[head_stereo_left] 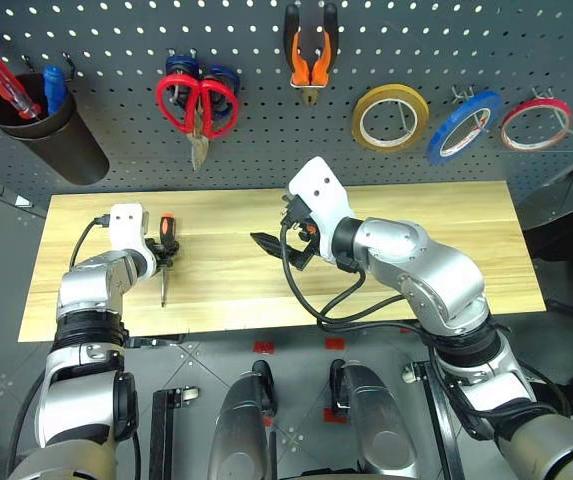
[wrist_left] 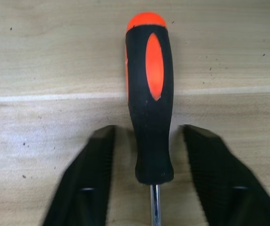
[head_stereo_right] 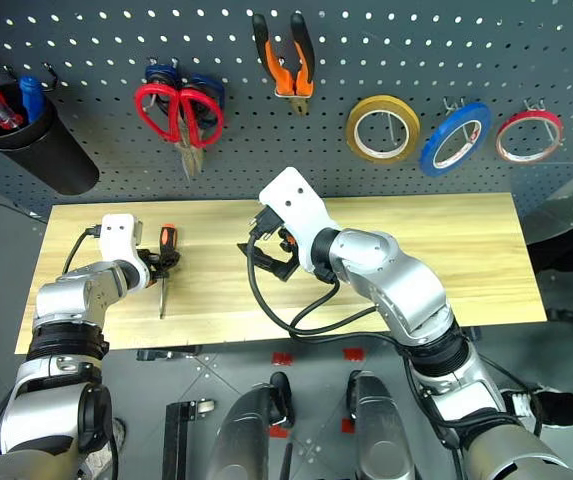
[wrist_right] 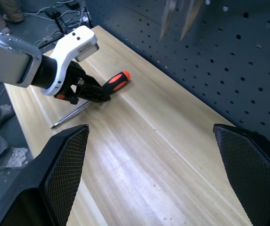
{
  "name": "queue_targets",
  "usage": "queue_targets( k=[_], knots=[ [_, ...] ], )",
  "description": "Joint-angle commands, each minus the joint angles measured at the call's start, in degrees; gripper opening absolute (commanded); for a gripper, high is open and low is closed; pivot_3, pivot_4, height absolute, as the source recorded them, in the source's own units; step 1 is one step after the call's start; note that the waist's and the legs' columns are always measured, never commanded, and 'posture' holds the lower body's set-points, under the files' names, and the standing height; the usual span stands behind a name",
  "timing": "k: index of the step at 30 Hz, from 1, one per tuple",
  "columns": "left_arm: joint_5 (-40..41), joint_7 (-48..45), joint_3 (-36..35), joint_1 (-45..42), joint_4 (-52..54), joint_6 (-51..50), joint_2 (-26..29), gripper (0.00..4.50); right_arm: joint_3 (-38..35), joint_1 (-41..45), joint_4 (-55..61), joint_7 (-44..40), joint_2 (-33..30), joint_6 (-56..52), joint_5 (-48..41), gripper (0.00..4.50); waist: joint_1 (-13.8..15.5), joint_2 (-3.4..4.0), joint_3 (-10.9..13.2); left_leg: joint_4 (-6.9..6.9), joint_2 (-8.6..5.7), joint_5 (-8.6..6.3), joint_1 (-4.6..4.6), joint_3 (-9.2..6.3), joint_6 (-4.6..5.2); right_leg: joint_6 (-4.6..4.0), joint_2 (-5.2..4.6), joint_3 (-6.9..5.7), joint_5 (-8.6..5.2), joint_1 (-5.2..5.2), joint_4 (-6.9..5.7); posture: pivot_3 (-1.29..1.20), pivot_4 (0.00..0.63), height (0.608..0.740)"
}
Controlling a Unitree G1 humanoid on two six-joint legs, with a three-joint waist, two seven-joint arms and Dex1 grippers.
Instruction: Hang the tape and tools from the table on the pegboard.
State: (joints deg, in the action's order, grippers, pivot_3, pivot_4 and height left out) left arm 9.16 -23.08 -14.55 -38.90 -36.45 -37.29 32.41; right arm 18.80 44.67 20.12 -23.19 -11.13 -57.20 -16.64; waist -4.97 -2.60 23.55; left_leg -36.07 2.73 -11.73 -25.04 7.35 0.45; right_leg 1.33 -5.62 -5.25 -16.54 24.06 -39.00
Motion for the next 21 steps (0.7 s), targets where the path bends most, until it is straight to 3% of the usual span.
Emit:
queue_targets(
  k=[1,3,4,12,18,21],
  knots=[
    [0.60,-0.24,-0.47,0.79,-0.62,-0.08,0.71,1.17,0.41,0.50,2.65,-2.33,-0.48,2.46,-0.59,4.50,0.00,0.00,0.00,0.00,0.00,0.00,0.00,0.00,0.00,0.00,0.00,0.00,0.00,0.00,0.00,-0.23,0.406,0.740],
    [0.69,-1.25,-0.25,0.53,0.03,1.11,0.95,0.57,0.72,-0.37,3.72,-4.28,-1.02,5.86,-0.77,4.50,-0.02,-0.02,-0.02,0.00,0.00,0.00,0.00,0.01,0.00,0.00,0.00,-0.01,0.00,0.00,0.00,-0.23,0.394,0.740],
    [0.75,-1.83,-0.09,0.50,0.71,1.32,1.18,0.49,0.76,-0.86,4.34,-5.26,-1.45,7.40,-0.91,4.50,-0.01,-0.03,-0.03,0.01,-0.01,0.00,0.00,0.01,0.00,0.00,0.00,-0.01,0.00,0.00,0.00,-0.23,0.389,0.740],
    [-0.19,-7.43,2.61,4.25,9.78,7.45,4.41,0.49,1.94,-2.32,3.07,-11.75,-4.41,15.68,-0.05,4.50,-0.24,-0.32,-0.22,0.01,-0.01,0.01,-0.05,-0.01,-0.02,-0.01,0.00,-0.06,0.01,0.01,0.01,-0.24,0.323,0.740],
    [7.34,-15.11,-1.79,18.41,37.94,8.40,6.95,0.49,0.70,-1.96,3.02,-12.92,-5.45,17.31,-0.10,4.50,-1.10,-0.48,-0.40,0.00,-0.02,0.01,-0.20,-0.14,-0.03,-0.02,-0.03,-0.12,0.02,0.02,0.07,-0.23,0.296,0.740],
    [10.59,-16.97,-3.30,21.07,44.95,7.86,7.62,0.49,0.55,-1.96,2.64,-13.14,-5.72,18.03,-0.10,4.50,-1.10,-0.54,-0.63,-0.06,-0.05,0.06,-0.35,-0.37,-0.09,-0.03,-0.07,-0.22,0.02,0.01,0.04,-0.21,0.285,0.740]
  ],
)
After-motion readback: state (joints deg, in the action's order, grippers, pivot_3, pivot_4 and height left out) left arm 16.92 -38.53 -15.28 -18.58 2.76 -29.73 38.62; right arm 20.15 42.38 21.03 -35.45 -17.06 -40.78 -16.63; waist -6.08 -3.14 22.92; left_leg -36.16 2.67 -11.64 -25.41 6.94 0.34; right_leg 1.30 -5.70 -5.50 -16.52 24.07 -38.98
